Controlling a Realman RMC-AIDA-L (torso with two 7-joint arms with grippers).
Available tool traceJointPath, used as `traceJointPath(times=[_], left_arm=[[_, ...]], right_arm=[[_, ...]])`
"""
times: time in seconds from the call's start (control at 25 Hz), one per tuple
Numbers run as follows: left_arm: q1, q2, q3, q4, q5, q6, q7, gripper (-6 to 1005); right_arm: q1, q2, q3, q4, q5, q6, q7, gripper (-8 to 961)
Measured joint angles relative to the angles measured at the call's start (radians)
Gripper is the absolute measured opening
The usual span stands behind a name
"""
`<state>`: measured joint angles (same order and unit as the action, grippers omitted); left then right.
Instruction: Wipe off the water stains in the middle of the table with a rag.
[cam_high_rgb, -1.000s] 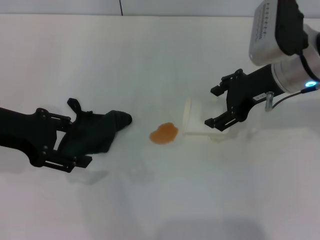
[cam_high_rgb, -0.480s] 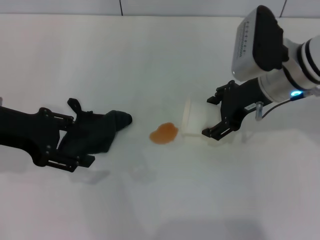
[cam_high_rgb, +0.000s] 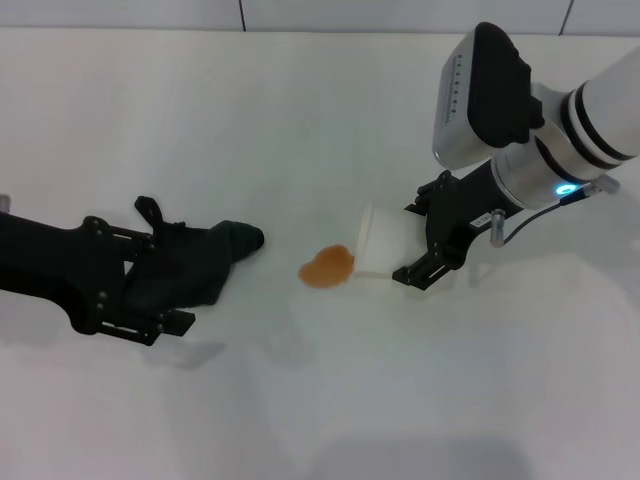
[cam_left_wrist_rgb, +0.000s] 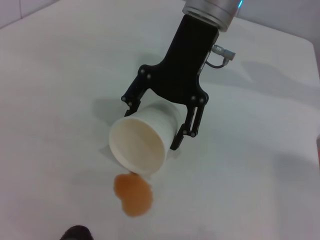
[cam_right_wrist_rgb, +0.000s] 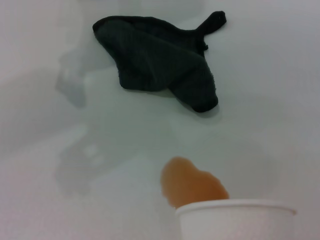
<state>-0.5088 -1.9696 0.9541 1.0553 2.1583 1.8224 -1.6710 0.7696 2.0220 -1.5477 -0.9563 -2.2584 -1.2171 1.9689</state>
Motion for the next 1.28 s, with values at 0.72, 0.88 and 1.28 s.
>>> traceJointPath(times=[0.72,0.88,1.28], left_arm=[[0.004,0.001,-0.001,-0.002,0.0,-0.002,0.005,722],[0.007,0.001,-0.005,0.0,-0.002,-0.002,0.012,720],[0.001,0.0,-0.006,0.0,-0.009,-0.003,0.017,716]], right_arm=[[0.051,-0.002,-0.042,0.035,0.011,0.005,0.017,766],[-0.008,-0.005,0.0,-0.059,0.024,-0.004,0.014,712],[-0.272,-0.01,0.297,-0.113,0.472,-0.02,-0.315,629]])
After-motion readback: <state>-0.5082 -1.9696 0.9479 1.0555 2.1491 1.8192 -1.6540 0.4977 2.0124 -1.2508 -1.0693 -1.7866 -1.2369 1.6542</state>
